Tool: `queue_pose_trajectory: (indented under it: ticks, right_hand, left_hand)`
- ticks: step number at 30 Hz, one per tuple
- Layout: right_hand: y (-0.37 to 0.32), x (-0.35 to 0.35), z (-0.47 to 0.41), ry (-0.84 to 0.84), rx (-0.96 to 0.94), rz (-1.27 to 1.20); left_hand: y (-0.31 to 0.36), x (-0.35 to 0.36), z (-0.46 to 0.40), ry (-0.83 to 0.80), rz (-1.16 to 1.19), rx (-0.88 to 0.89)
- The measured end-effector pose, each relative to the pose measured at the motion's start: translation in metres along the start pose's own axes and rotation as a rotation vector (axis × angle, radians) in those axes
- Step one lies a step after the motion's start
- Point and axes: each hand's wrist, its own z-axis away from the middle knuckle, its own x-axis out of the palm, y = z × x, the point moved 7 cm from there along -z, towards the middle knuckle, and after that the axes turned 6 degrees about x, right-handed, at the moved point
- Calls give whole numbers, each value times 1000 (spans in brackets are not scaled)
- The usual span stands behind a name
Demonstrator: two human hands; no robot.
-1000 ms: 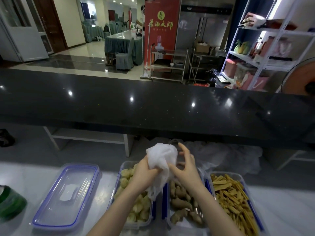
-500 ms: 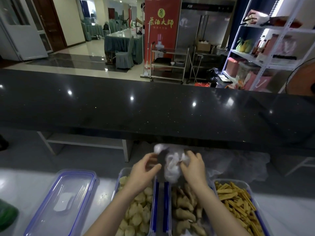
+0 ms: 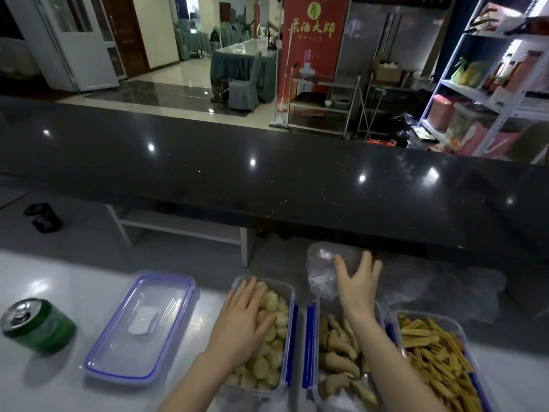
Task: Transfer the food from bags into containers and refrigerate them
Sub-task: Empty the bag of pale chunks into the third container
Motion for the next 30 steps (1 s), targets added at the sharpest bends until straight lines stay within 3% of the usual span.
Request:
queue_pose_trajectory:
  ticks: [3, 6, 9, 12, 16, 19, 21, 25, 30]
  right_hand:
    - [3, -10, 7, 109, -81, -25]
    - [2, -7, 18, 138, -251, 127]
    - [1, 19, 30, -60, -422, 303]
    - [14, 53, 32, -295, -419, 530]
    - [19, 65, 31, -276, -371, 724]
    - [5, 57, 52, -158, -412, 596]
    - [1, 66, 74, -233, -466, 517]
    - [6, 104, 110, -502, -532, 554]
    - [15, 117, 124, -528, -600, 737]
  left_hand:
    - [3, 2, 11, -4, -15, -2]
    - [6, 8, 18, -27, -68, -1]
    - [10, 12, 18, -38, -92, 8]
    - [8, 15, 8, -45, -108, 3]
    - [8, 13, 1, -48, -63, 27]
    - [-2, 4, 15, 68, 11, -12]
    - [-13, 1, 31, 119, 38, -83]
    - [-22, 12, 53, 32, 18, -111]
    - [-23, 15, 58, -13, 1, -120]
